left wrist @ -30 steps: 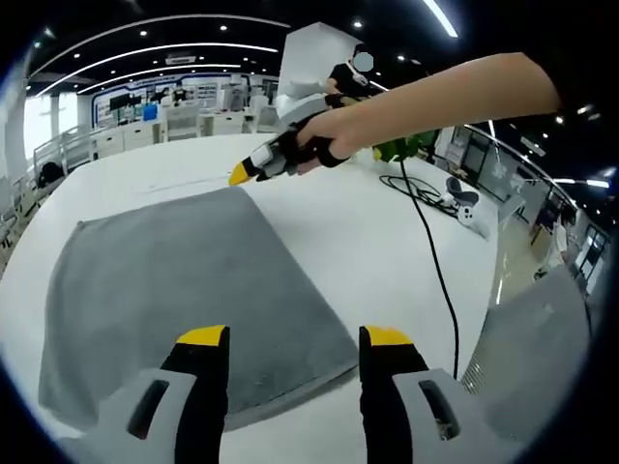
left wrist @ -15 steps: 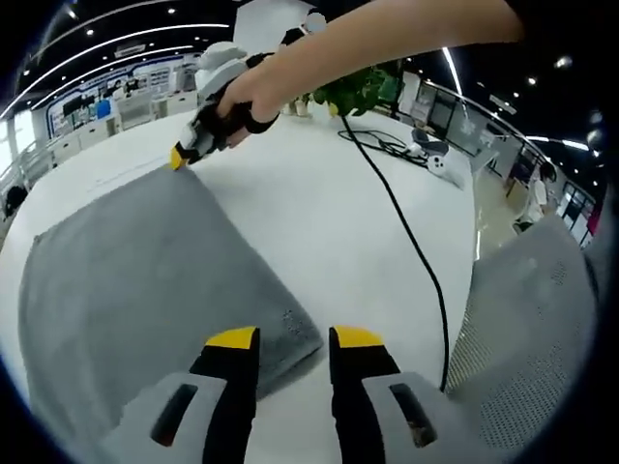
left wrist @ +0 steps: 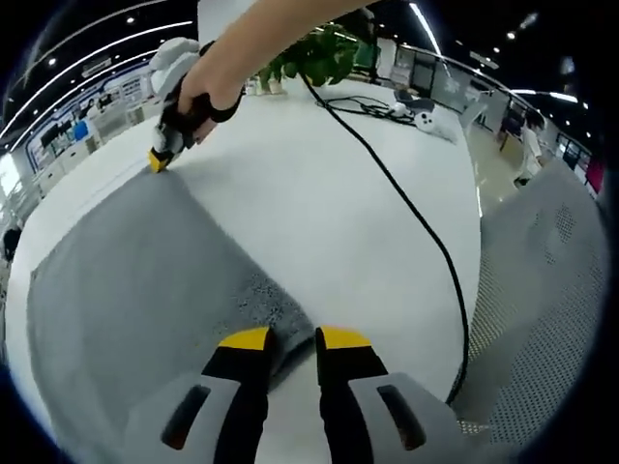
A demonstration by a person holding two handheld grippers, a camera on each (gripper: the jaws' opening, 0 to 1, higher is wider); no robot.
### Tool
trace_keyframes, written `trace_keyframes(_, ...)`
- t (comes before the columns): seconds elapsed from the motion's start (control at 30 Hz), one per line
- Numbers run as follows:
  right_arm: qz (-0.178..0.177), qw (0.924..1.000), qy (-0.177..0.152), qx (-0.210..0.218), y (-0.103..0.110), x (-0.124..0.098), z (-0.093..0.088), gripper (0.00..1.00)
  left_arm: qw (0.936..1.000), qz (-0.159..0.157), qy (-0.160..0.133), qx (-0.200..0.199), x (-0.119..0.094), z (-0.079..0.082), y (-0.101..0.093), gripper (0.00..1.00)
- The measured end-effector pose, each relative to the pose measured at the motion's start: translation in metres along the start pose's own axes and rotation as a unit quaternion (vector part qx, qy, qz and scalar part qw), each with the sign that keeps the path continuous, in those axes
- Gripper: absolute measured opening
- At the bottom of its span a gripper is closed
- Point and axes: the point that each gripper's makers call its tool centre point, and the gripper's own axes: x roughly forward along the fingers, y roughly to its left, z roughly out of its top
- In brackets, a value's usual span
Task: Fold the towel on the table until its edges align and the towel forms a compact rectangular stack.
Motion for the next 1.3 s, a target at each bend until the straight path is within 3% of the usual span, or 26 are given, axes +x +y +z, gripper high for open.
trace_keyframes(0.1, 0.005, 0.9989, 0.000, -0.047, -0.002, 0.001, 0.000, 0.00, 0.9995, 0.003, 0.004, 0.032, 0.003, 0.002, -0.004, 0.16)
trace_keyframes(0.27, 0.014, 0.9998, -0.015, -0.006, 0.001, -0.006, 0.000, 0.00, 0.9990, 0.006, 0.007, 0.044, 0.007, 0.007, -0.005, 0.10)
trace_keyframes(0.43, 0.016, 0.9996, -0.018, -0.013, -0.004, -0.004, 0.000, 0.00, 0.9977, 0.000, 0.007, 0.067, 0.011, 0.014, -0.008, 0.06)
trace_keyframes(1.0, 0.016, 0.9995, -0.022, 0.017, -0.011, -0.006, -0.005, 0.00, 0.9983, -0.028, -0.013, 0.050, 0.018, 0.023, -0.022, 0.04)
trace_keyframes(1.1, 0.015, 0.9986, -0.024, 0.045, -0.012, -0.009, -0.006, 0.00, 0.9982, -0.030, -0.010, 0.050, 0.018, 0.024, -0.023, 0.04)
trace_keyframes(1.23, 0.016, 0.9983, -0.023, 0.052, -0.011, -0.014, -0.008, 0.00, 0.9988, -0.039, -0.017, 0.022, 0.016, 0.026, -0.025, 0.04)
trace_keyframes(1.3, 0.016, 0.9985, -0.019, 0.049, -0.012, -0.016, -0.008, 0.00, 0.9985, -0.038, -0.018, 0.034, 0.013, 0.025, -0.028, 0.04)
